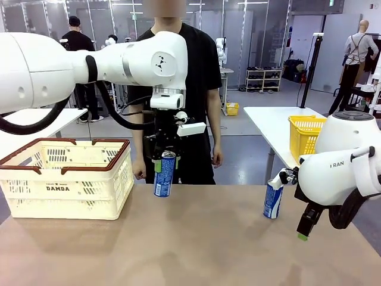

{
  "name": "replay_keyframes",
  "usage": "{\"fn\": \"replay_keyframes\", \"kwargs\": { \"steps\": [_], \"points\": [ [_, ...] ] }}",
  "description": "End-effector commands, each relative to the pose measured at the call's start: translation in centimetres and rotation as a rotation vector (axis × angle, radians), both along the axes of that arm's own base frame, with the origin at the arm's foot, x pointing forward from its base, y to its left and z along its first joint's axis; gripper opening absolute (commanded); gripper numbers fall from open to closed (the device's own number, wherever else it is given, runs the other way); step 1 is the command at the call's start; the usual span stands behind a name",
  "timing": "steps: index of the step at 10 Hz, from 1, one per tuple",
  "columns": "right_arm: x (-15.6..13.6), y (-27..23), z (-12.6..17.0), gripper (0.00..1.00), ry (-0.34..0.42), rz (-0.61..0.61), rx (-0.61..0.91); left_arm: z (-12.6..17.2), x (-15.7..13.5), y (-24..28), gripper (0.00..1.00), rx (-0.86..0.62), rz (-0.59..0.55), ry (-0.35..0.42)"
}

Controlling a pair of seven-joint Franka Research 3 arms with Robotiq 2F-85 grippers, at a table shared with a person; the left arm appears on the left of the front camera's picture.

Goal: Place the drinks into the Shopping basket.
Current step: Pick up one drink and place it into the Shopping basket.

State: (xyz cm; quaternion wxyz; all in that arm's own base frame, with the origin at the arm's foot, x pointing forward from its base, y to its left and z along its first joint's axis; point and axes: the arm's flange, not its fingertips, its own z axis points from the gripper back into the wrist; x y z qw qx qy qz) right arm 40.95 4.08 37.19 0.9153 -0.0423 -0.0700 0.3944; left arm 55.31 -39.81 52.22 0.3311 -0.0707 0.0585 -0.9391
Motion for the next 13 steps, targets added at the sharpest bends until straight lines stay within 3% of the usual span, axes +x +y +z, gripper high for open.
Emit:
{"fn": "replay_keyframes", "kwargs": {
  "steps": [1,3,4,6,8,11,13],
  "points": [
    [0.0,0.0,0.1,0.96,0.001,-0.001,-0.003,1.5,1.0,-0.6,0.14,-0.005,-0.002,-0.021],
    [0.0,0.0,0.1,0.96,0.001,-0.001,-0.003,1.5,1.0,-0.6,0.14,-0.005,-0.002,-0.021],
    [0.0,0.0,0.1,0.96,0.001,-0.001,-0.003,0.0,0.4,-0.3,0.58,-0.009,0.0,-0.006],
    [0.0,0.0,0.1,0.96,0.001,-0.001,-0.003,-0.1,0.6,1.0,0.58,-0.057,0.058,-0.12],
    [0.0,0.0,0.1,0.96,0.001,-0.001,-0.003,-0.7,-1.3,6.6,0.58,-0.106,0.199,-0.221],
    [0.0,0.0,0.1,0.96,0.001,-0.001,-0.003,1.1,-4.0,13.1,0.58,-0.161,0.286,-0.21],
    [0.0,0.0,0.1,0.96,0.001,-0.001,-0.003,3.3,-4.7,18.1,0.58,-0.227,0.406,-0.257]
  ]
}}
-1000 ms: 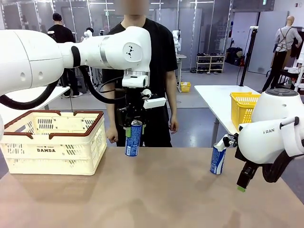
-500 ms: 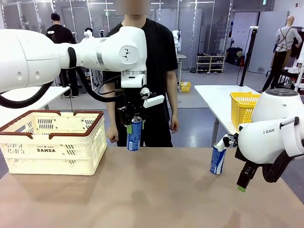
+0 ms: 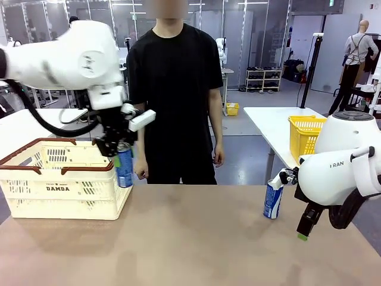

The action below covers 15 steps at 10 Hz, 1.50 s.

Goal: Place the drinks into the Shopping basket.
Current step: Pick up one drink and place it into the Shopping basket.

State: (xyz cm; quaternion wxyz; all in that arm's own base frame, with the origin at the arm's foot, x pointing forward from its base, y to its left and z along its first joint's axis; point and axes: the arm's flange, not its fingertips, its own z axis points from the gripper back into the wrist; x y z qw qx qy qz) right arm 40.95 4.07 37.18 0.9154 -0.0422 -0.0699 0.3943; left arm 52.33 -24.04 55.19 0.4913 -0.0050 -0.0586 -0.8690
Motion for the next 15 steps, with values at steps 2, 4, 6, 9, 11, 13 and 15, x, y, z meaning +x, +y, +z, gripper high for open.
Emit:
{"fn": "replay_keyframes", "kwargs": {
  "steps": [2,4,6,9,11,13,15],
  "points": [
    [0.0,0.0,0.1,0.96,0.001,-0.001,-0.003,3.0,-2.1,6.3,0.58,-0.133,0.144,-0.103],
    [0.0,0.0,0.1,0.96,0.001,-0.001,-0.003,5.2,-2.3,8.7,0.58,-0.142,0.23,-0.134],
    [0.0,0.0,0.1,0.96,0.001,-0.001,-0.003,7.1,-0.7,11.6,0.58,-0.186,0.346,-0.161],
    [0.0,0.0,0.1,0.96,0.001,-0.001,-0.003,7.4,3.0,12.7,0.58,-0.221,0.456,-0.156],
    [0.0,0.0,0.1,0.96,0.001,-0.001,-0.003,7.7,4.6,12.9,0.58,-0.269,0.458,-0.158],
    [0.0,0.0,0.1,0.96,0.001,-0.001,-0.003,6.7,3.7,13.1,0.58,-0.22,0.445,-0.141],
    [0.0,0.0,0.1,0.96,0.001,-0.001,-0.003,6.7,3.7,13.1,0.58,-0.22,0.445,-0.141]
  ]
}}
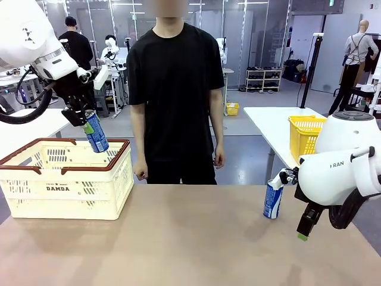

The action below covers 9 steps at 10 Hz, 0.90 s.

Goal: Place the drinks into the Shopping basket.
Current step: Pick up one drink and place it into the Shopping basket.

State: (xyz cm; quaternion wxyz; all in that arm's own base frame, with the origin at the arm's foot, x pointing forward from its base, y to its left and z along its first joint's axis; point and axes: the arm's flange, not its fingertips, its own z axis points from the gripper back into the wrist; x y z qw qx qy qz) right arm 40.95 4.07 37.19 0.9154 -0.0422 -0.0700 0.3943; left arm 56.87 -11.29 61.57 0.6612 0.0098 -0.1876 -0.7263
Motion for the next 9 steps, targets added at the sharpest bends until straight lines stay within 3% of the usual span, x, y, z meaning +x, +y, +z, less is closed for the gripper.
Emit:
{"fn": "replay_keyframes", "kwargs": {
  "steps": [1,3,4,6,9],
  "points": [
    [0.0,0.0,0.1,0.96,0.001,-0.001,-0.003,0.3,-0.8,0.3,0.58,0.009,0.003,-0.007],
    [0.0,0.0,0.1,0.96,0.001,-0.001,-0.003,0.0,0.0,0.0,0.58,0.0,0.0,0.0],
    [0.0,0.0,0.1,0.96,0.001,-0.001,-0.003,-0.1,2.0,0.5,0.58,-0.052,-0.054,0.021],
    [0.0,0.0,0.1,0.96,0.001,-0.001,-0.003,-0.7,5.7,1.7,0.58,-0.017,-0.047,0.079],
    [0.0,0.0,0.1,0.96,0.001,-0.001,-0.003,-3.1,9.3,2.1,0.58,-0.007,-0.076,0.141]
  ]
}}
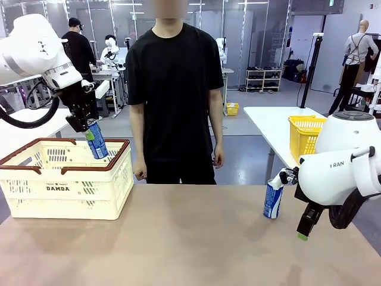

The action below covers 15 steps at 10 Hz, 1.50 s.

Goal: Place the drinks into the Shopping basket.
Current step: Pick up one drink and place it into the Shopping basket.

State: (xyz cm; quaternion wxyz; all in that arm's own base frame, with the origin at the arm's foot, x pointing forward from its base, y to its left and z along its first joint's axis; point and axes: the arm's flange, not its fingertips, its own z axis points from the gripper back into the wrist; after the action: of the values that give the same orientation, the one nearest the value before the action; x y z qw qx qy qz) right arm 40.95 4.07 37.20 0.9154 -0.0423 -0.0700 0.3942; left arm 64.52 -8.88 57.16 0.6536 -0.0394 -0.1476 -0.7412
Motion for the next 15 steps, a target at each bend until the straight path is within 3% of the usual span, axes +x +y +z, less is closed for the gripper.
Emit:
{"fn": "replay_keyframes", "kwargs": {
  "steps": [1,4,10,15],
  "points": [
    [0.0,0.0,0.0,0.96,0.001,-0.001,-0.003,0.1,2.5,-0.2,0.58,-0.006,-0.033,0.044],
    [0.0,0.0,0.0,0.96,0.001,-0.001,-0.003,-4.0,4.5,-0.2,0.58,0.013,-0.059,0.078],
    [0.0,0.0,0.0,0.96,0.001,-0.001,-0.003,-11.1,4.9,-1.2,0.58,0.1,0.01,0.065],
    [0.0,0.0,0.0,0.96,0.001,-0.001,-0.003,-15.0,5.0,-1.8,0.58,0.082,0.017,0.105]
  ]
}}
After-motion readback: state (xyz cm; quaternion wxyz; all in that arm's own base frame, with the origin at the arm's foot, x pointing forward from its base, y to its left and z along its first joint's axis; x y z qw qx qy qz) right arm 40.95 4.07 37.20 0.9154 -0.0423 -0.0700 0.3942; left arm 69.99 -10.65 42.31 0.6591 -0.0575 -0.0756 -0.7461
